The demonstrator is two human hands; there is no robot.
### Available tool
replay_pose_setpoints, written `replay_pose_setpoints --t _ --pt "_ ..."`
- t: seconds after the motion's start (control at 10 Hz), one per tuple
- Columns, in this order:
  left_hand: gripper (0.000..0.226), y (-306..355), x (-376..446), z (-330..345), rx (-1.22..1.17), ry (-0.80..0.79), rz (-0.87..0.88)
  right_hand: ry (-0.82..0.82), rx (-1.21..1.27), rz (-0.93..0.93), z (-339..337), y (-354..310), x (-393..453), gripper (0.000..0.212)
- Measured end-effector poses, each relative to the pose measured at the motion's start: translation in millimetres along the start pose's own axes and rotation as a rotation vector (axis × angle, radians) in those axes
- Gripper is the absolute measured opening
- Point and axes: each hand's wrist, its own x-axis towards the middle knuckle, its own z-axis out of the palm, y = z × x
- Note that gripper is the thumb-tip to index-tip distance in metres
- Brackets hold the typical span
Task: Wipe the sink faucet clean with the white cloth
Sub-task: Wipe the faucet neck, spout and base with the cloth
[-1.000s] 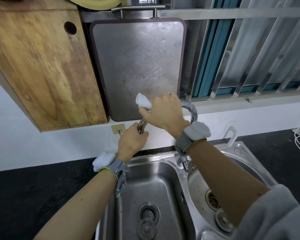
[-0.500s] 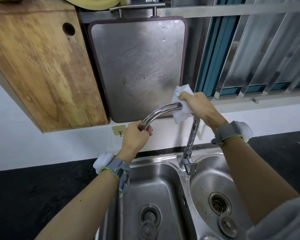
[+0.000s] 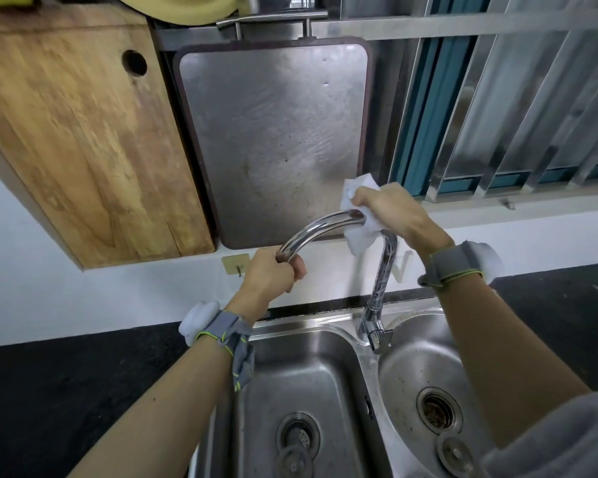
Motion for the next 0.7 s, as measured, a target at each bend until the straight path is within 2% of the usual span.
replay_pose_setpoints --t 0.2,0.3,0.4,0.5,0.6,0.7 --pt "0.040 1 1 -1 0.020 -0.008 -0.013 0.085 -0.530 -0.240 46 -42 -19 0.049" --pt "0.041 2 1 -2 0.039 -0.030 -0.012 0.132 -0.693 -0.418 68 -49 -35 0.040" --pt "0.040 2 3 -2 0.085 -0.053 -0.006 0.149 -0.810 -0.514 79 -59 -47 0.033" --pt "0.045 5 4 -1 0.100 -0.062 -0.021 0.028 -1.031 -0.521 88 -63 -48 0.022" --pt "0.067 10 0 -2 0.127 -0.078 -0.063 -0.139 -1.268 -0.375 89 -56 -48 0.034" --pt "0.060 7 2 -6 0.180 -0.153 -0.052 -0.122 -0.935 -0.409 94 -63 -46 0.035"
